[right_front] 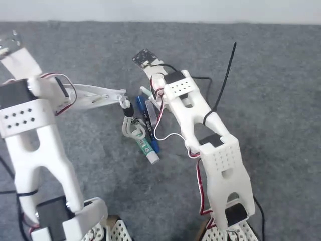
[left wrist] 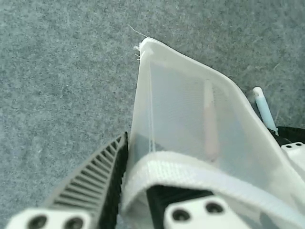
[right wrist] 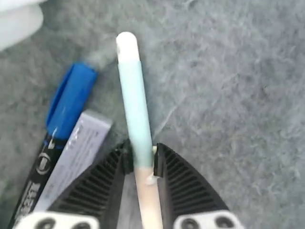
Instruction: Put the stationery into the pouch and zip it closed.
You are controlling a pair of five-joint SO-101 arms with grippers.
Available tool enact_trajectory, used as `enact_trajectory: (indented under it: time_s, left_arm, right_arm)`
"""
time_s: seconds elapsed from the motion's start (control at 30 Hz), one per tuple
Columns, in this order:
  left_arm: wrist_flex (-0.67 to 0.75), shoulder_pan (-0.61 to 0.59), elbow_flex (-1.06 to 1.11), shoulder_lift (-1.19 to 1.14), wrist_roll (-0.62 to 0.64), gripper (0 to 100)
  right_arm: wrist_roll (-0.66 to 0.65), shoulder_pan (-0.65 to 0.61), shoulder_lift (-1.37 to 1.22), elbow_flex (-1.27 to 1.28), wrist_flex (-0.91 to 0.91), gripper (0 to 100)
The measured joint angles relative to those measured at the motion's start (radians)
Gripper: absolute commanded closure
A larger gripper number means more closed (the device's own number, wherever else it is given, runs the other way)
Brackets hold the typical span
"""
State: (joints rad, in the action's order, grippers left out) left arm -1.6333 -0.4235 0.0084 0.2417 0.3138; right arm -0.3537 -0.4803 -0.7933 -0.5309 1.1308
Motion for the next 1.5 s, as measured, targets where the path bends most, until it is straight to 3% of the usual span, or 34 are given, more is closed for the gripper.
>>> enact_trajectory:
  time_s: [0.1,0.27,0.43,0.67,0.8,1.2,1.5]
  left_arm:
    - [0.000,0.000,0.000,0.000,0.000,99]
    - [0.000,0.000,0.000,0.000,0.000,99]
    - [0.000,0.000,0.000,0.000,0.000,99]
    - [0.000,0.000,0.000,0.000,0.000,99]
    - [0.000,0.000,0.000,0.000,0.000,99]
    - [0.000,0.000,0.000,0.000,0.000,99]
    - [0.000,0.000,0.000,0.000,0.000,99]
  right_arm:
    - [-0.009,0.011,-0.008,-0.060,0.110,97.9]
    - [-0.009,0.029,-0.020,-0.161,0.293,84.7]
    - [-0.011,0.023,-0.031,-0.175,0.364,91.6]
    - [-0.011,0.031,-0.104,-0.196,0.330,92.4]
    - [-0.015,0.031,-0.106,-0.196,0.330,99.8]
    - [-0.072,0.021,-0.107,-0.362,0.545,99.3]
    - [0.087,0.018,-0.107,-0.434,0.620,99.3]
